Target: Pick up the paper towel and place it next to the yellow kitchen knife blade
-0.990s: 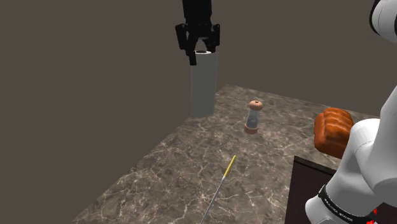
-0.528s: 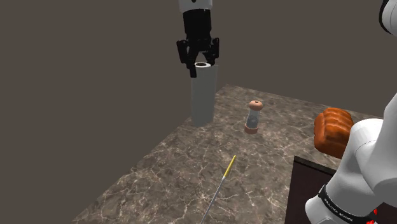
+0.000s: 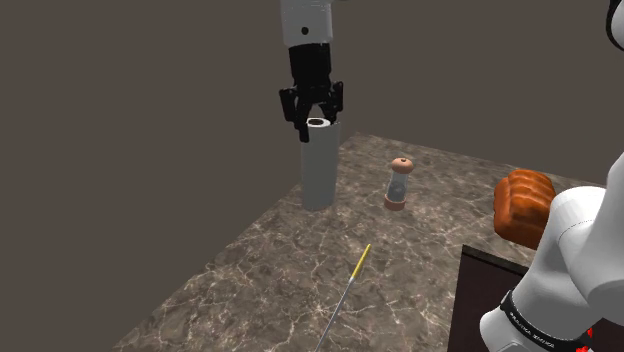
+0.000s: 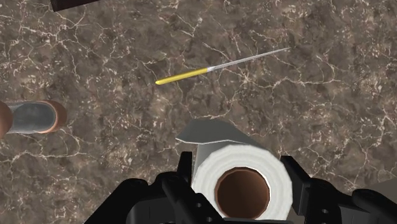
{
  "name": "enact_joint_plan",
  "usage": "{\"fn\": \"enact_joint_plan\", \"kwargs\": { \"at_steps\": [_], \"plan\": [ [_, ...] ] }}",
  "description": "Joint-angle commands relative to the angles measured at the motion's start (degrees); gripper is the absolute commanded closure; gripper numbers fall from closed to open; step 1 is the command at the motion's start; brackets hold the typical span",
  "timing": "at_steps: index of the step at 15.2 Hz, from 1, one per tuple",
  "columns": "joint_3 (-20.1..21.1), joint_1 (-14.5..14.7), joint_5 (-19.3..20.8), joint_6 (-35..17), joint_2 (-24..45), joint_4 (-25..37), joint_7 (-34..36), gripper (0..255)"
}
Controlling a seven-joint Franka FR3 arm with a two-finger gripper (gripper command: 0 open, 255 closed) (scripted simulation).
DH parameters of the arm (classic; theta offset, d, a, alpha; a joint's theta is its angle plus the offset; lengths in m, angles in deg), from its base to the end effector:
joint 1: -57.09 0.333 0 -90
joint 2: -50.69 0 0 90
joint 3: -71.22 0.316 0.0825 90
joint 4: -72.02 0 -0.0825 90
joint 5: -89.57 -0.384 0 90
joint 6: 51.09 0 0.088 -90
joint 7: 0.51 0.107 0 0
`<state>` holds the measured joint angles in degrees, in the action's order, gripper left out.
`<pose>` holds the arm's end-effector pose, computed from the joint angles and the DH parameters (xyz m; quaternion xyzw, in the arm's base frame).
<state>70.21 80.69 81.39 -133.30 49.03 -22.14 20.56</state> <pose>0.4812 0.2182 0.5971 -0.9933 -0.0165 0.1096 0.0331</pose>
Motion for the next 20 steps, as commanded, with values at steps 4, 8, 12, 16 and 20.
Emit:
{"fn": "enact_joint_plan", "kwargs": {
  "at_steps": [4, 8, 12, 16, 20],
  "plan": [
    [0.0, 0.0, 0.1, -4.2, -0.8, -4.9, -0.5, 255],
    [0.1, 0.0, 0.1, -7.3, -1.0, -8.3, -0.9, 255],
    [0.1, 0.1, 0.1, -10.3, -1.1, -11.4, -1.3, 255],
    [0.1, 0.1, 0.0, -13.3, -0.9, -14.3, -1.7, 255],
    [0.2, 0.1, -0.1, -16.3, -0.6, -17.0, -2.0, 255]
  ]
}}
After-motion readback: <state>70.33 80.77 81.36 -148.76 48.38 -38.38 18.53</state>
